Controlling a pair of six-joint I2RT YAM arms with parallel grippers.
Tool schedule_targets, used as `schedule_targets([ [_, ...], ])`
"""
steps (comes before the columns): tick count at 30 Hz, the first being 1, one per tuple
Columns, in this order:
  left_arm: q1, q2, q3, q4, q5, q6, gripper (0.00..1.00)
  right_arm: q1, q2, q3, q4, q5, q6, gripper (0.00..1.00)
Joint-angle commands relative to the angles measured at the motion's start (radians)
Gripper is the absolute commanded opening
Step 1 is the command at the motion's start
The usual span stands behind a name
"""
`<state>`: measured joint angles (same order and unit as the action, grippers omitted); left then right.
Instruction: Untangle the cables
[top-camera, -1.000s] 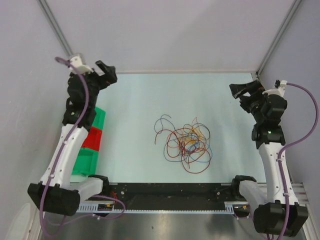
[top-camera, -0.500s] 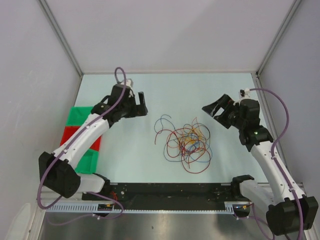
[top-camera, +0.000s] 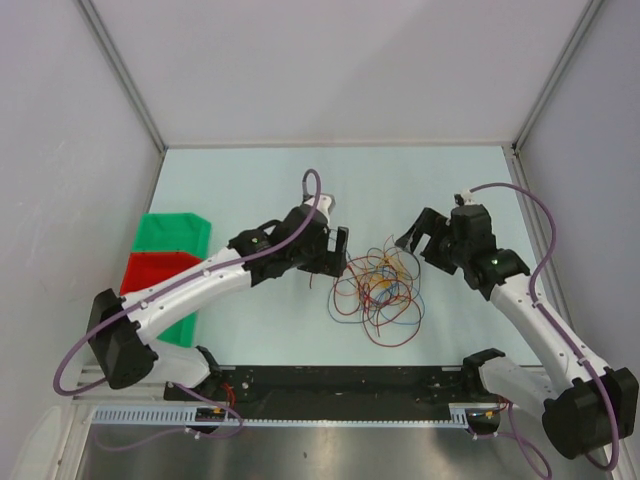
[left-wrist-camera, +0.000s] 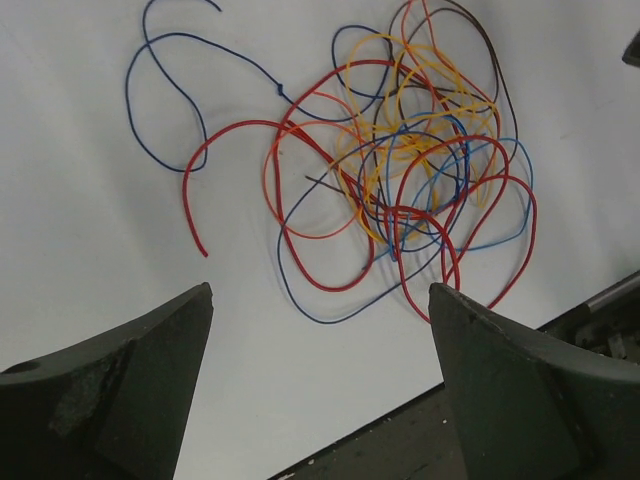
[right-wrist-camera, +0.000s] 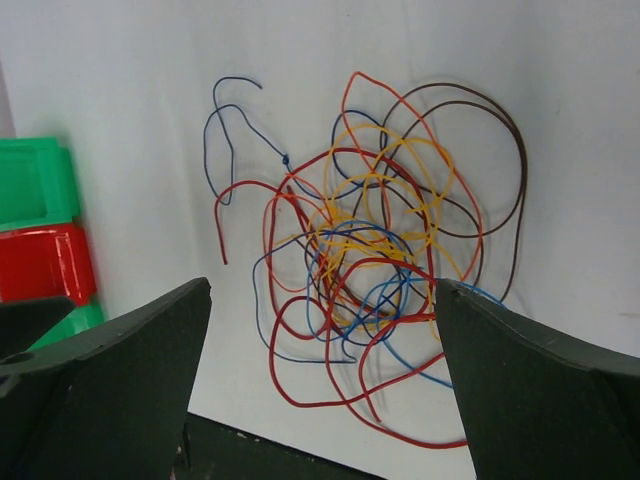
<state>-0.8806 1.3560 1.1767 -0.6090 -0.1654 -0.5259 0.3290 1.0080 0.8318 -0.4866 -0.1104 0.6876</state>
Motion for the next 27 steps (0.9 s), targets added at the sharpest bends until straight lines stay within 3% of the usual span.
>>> schedule_targets([
  [1,-0.099,0.031,0.041,0.014,-0.092,-0.075,0.93,-0.013,-0.006,0.013,-0.035,0.063,-0.043,0.98],
  [10,-0.161,0.106,0.093,0.069,-0.158,-0.056,0.89,-0.042,-0.002,0.006,-0.095,0.11,-0.028,0.98],
  [16,-0.161,0.267,0.259,0.089,-0.134,0.084,0.87,-0.038,-0.003,-0.003,-0.13,0.146,0.004,0.97],
  [27,-0.159,0.46,0.359,0.084,-0.059,0.374,0.83,-0.033,-0.02,-0.013,-0.168,0.149,0.009,0.97],
])
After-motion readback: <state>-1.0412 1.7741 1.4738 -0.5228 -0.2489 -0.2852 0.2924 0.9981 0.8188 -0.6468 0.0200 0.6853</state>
